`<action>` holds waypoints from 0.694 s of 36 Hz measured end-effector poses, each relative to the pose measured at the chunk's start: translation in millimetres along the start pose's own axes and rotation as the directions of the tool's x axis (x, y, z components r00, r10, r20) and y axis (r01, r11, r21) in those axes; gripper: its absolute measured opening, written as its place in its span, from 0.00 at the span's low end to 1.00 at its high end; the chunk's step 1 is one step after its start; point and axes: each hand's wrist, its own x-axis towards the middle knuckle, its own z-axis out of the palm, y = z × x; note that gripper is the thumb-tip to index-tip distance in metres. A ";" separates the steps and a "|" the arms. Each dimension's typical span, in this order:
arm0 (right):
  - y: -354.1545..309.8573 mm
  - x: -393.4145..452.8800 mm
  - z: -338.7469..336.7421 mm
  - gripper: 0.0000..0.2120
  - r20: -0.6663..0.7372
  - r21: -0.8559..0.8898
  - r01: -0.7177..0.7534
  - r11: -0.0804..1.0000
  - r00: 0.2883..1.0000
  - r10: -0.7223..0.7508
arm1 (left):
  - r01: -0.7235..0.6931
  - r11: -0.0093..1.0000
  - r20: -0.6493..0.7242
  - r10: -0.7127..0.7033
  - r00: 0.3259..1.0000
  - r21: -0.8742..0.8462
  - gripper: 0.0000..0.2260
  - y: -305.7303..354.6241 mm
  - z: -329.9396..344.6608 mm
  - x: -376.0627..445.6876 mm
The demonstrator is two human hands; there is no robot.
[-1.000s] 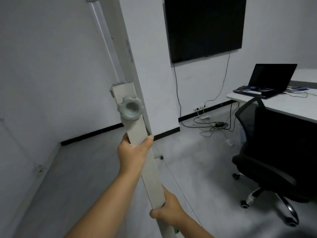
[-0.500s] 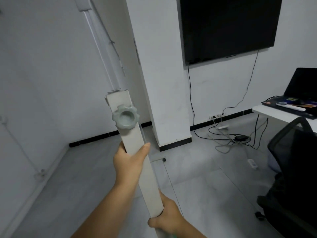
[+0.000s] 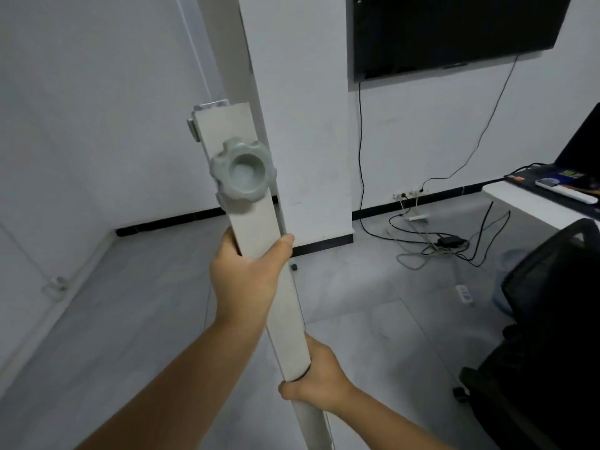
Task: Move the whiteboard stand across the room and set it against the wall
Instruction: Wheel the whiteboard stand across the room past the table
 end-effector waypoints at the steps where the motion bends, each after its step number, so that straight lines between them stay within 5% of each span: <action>1: 1.6 -0.8 -5.8 0.38 0.009 -0.005 0.007 1.000 1.000 -0.007 | 0.002 1.000 -0.010 -0.002 1.000 0.010 0.12 1.1 5.9 -2.3; 12: 26.9 5.2 -97.7 0.39 0.084 -0.057 0.086 0.995 0.993 -0.081 | -0.004 0.999 -0.096 0.009 0.995 0.054 0.13 15.4 98.3 -17.3; 16: 28.1 10.6 -134.9 0.23 0.093 -0.119 0.068 0.991 0.994 -0.057 | 0.001 0.999 -0.104 0.004 0.995 0.053 0.13 16.7 133.5 -16.3; 25: 6.7 40.9 -159.3 0.34 0.139 -0.074 0.115 0.991 0.985 -0.104 | 0.056 0.993 -0.184 -0.035 0.982 0.108 0.11 8.3 156.3 18.0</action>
